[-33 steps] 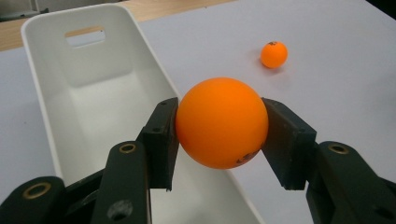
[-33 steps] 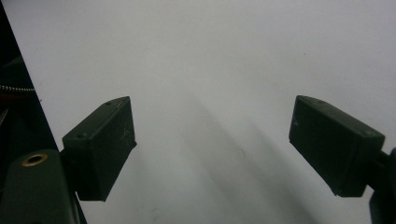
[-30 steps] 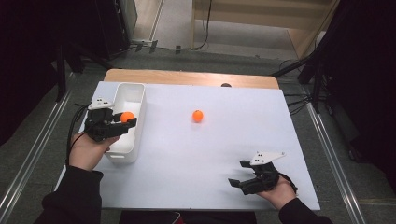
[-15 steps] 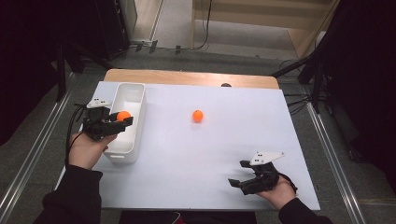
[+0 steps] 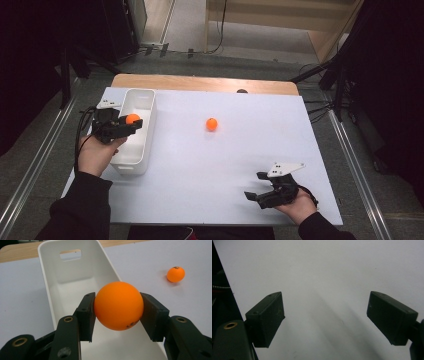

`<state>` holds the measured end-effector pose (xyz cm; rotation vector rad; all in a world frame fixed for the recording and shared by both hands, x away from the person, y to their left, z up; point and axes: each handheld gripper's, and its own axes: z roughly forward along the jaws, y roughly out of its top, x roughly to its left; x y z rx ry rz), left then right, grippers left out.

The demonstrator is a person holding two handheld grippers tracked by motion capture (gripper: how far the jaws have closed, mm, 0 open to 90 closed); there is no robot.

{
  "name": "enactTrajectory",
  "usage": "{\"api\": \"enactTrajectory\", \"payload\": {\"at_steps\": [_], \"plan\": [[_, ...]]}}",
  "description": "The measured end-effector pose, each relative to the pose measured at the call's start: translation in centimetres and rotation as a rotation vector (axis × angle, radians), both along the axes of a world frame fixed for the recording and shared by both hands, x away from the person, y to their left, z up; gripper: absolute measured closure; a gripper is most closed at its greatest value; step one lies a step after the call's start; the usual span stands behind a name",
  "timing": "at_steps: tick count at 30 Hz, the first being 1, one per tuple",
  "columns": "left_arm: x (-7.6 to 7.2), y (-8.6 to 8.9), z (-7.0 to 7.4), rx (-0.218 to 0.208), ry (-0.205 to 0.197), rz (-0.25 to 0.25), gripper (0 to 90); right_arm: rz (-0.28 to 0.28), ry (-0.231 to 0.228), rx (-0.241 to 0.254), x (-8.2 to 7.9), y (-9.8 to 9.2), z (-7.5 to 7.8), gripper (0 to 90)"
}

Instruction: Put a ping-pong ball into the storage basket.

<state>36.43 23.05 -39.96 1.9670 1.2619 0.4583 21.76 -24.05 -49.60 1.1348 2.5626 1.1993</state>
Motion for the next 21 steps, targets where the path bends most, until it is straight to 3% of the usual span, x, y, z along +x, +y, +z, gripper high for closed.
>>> {"api": "enactTrajectory", "payload": {"at_steps": [21], "plan": [[3.2, -0.7, -1.3, 0.032, 0.02, 0.035, 49.9, -0.004, 0.012, -0.003, 0.0, 0.1, 0.0, 13.1]]}}
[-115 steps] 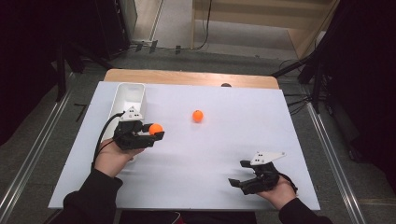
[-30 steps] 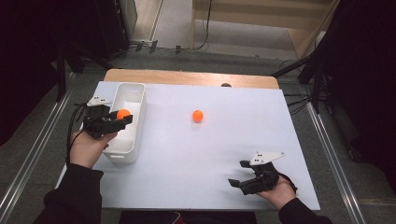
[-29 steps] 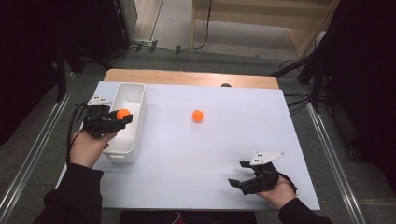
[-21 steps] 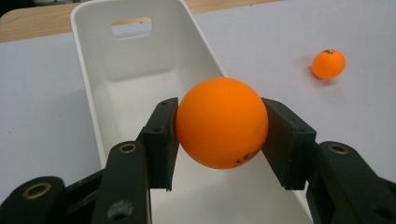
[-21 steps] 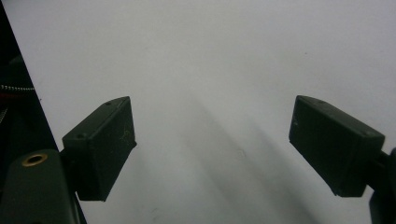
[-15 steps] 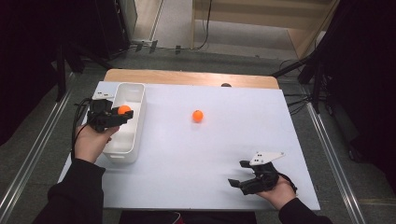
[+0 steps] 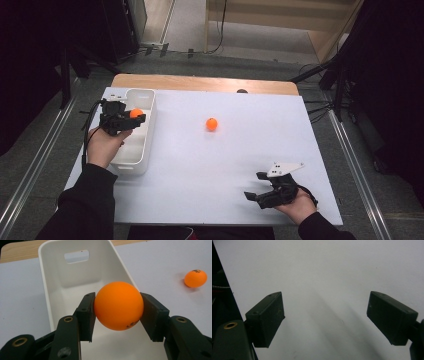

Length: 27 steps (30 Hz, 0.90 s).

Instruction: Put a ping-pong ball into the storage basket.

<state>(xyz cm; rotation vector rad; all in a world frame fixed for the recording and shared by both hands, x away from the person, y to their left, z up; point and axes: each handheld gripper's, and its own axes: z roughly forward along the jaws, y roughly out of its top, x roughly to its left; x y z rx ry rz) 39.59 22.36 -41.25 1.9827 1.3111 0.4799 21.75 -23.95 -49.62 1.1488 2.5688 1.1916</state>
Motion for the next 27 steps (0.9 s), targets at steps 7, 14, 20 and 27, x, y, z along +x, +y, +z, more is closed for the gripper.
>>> {"api": "enactTrajectory", "payload": {"at_steps": [7, 14, 20, 27], "plan": [[1.0, -0.1, -0.2, -0.008, 0.002, 0.027, 49.8, -0.002, -0.003, -0.001, 0.0, 0.0, 0.0, 13.1], [1.2, -0.1, -0.4, -0.006, 0.006, 0.037, 49.9, 0.0, -0.004, -0.002, 0.0, -0.1, 0.0, 13.1], [1.2, -0.1, -0.4, -0.004, 0.006, 0.043, 48.4, 0.0, 0.0, 0.0, 0.0, 0.0, 0.0, 13.1], [1.1, 0.3, 0.2, -0.072, 0.012, 0.004, 30.2, -0.001, -0.007, -0.001, 0.0, -0.1, 0.0, 13.1]]}}
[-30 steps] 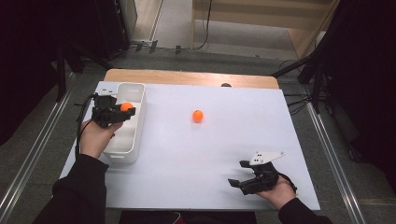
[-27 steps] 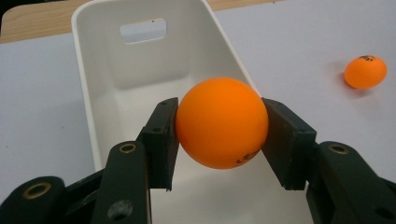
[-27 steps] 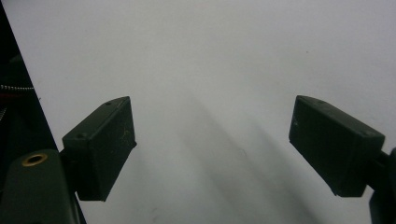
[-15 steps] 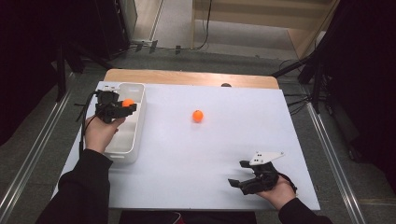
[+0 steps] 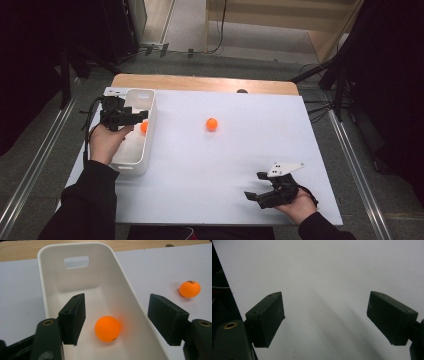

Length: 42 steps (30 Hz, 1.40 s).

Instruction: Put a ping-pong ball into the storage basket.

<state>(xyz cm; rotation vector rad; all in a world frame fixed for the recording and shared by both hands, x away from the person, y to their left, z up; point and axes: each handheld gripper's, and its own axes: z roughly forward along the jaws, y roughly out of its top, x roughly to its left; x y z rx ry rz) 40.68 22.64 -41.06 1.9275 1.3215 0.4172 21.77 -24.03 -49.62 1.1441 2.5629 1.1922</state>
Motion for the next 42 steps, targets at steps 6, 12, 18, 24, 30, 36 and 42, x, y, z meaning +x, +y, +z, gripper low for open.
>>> {"api": "enactTrajectory", "payload": {"at_steps": [6, 12, 18, 24, 30, 36, 42], "plan": [[-0.5, -0.2, 0.9, -0.006, -0.003, -0.03, 26.6, 0.003, -0.002, 0.001, 0.0, 0.0, 0.0, 13.1], [-1.1, -0.2, 1.7, -0.039, 0.002, -0.094, 23.1, 0.001, -0.004, 0.001, 0.0, 0.0, 0.0, 13.1], [-1.5, -0.5, 2.2, -0.07, 0.009, -0.151, 23.4, 0.001, -0.004, 0.001, -0.1, 0.0, 0.1, 13.1], [-2.1, -1.3, 2.6, -0.049, -0.002, -0.184, 23.6, -0.002, -0.002, 0.004, 0.0, -0.1, 0.1, 13.1], [-2.6, -2.3, 2.9, -0.042, -0.019, -0.229, 23.6, -0.001, -0.005, 0.002, -0.1, -0.1, 0.1, 13.1], [-3.0, -3.2, 3.1, -0.041, -0.021, -0.267, 23.6, -0.001, -0.008, 0.0, -0.1, -0.1, 0.1, 13.1], [-3.1, -3.8, 3.0, -0.038, -0.019, -0.294, 23.6, 0.003, -0.003, -0.002, 0.0, 0.0, 0.1, 13.1]]}}
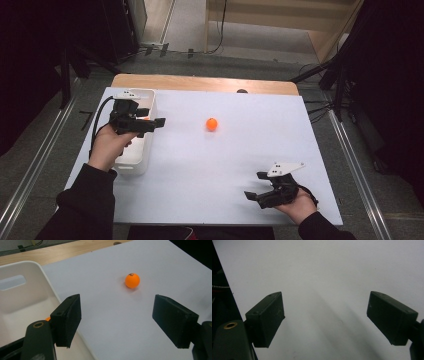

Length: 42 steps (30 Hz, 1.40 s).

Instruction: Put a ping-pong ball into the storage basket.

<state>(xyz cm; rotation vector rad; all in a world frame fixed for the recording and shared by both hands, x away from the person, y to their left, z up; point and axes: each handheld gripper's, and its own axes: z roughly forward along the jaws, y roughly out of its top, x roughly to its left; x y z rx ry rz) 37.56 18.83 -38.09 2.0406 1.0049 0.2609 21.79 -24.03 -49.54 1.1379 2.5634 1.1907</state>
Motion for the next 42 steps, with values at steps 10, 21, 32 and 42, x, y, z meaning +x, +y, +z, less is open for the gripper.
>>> {"api": "enactTrajectory", "payload": {"at_steps": [10, 21, 32, 42], "plan": [[-0.5, -1.0, 0.0, -0.016, -0.014, -0.031, 23.6, -0.003, 0.002, 0.006, 0.0, -0.1, 0.0, 13.1], [-1.0, -2.4, -0.3, -0.031, -0.023, -0.058, 23.6, 0.003, -0.003, -0.002, 0.1, 0.0, 0.0, 13.1], [-1.3, -3.8, -1.0, -0.035, -0.017, -0.087, 23.6, -0.002, -0.001, 0.002, -0.1, -0.1, 0.0, 13.1], [-1.6, -4.5, -1.3, -0.041, -0.037, -0.093, 23.6, -0.001, -0.004, -0.007, -0.2, -0.1, 0.0, 13.1]]}}
